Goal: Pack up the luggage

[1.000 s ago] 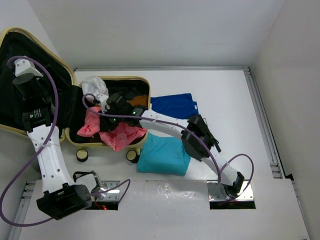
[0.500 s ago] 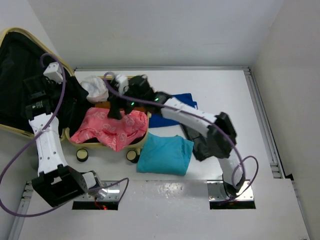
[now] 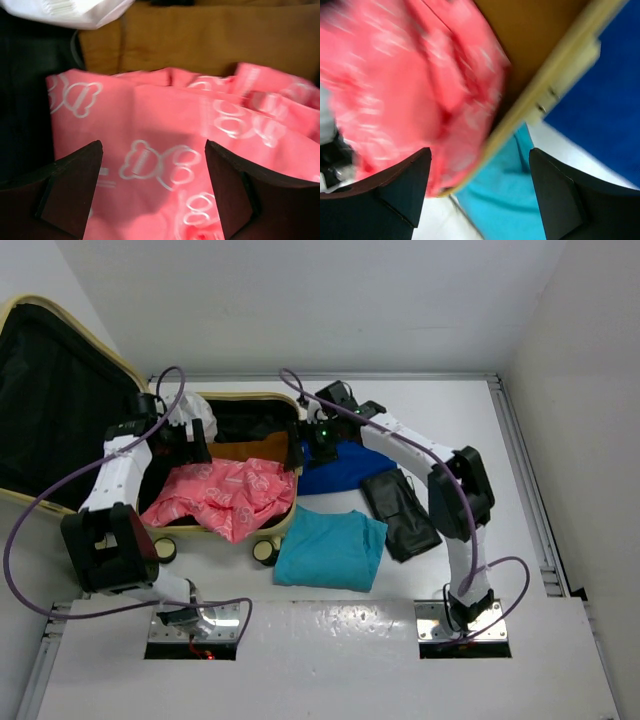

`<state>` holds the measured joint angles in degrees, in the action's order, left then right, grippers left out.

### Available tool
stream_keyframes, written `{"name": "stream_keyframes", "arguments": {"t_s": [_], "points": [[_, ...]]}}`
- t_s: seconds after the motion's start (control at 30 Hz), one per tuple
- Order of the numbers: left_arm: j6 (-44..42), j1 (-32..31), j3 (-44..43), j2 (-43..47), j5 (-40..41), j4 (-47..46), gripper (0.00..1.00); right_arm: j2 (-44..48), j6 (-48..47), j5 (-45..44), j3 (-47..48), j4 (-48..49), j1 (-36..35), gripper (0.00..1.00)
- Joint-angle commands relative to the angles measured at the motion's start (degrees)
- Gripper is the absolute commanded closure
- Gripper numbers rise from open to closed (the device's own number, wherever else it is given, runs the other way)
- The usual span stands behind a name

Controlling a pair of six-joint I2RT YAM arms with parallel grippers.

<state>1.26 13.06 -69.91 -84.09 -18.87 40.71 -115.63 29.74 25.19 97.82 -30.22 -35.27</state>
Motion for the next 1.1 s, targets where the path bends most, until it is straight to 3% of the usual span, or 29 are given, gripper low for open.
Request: {"name": "stream_keyframes", "arguments": {"t_s": [0.0,0.23,0.43,0.53,0.63,0.87,1.07], "points": [[2.9,-0.6,-0.7,-2.3,8.4,0.0,0.12,-0.2,1.5,5.5,0.2,-4.5,1.1,0.22],[3.7,-2.4,-1.3,-6.6,10.4,0.0,0.20,-2.6,-9.7,17.3,7.3,-12.6,-0.3,0.19],[4.9,-3.0,-0.2,-6.6,10.4,-0.5,0.20,2.4,-15.5,18.4,5.5,-14.3,-1.1,0.18],[5.4,-3.0,-0.2,-6.6,10.4,-1.2,0.20,0.8,-14.3,19.4,8.9,-18.4,-1.4,0.24],[5.4,-3.0,-0.2,-6.1,11.0,-1.7,0.20,-3.5,-10.9,18.1,13.4,-21.9,-1.2,0.28],[6.6,-3.0,-0.2,-5.5,12.0,-1.7,0.20,-7.1,-4.5,7.1,13.8,-20.4,-2.3,0.43],[7.1,-3.0,0.4,-4.9,13.2,-2.2,0.20,-9.0,-3.8,2.9,14.4,-20.7,-3.3,0.44]]}}
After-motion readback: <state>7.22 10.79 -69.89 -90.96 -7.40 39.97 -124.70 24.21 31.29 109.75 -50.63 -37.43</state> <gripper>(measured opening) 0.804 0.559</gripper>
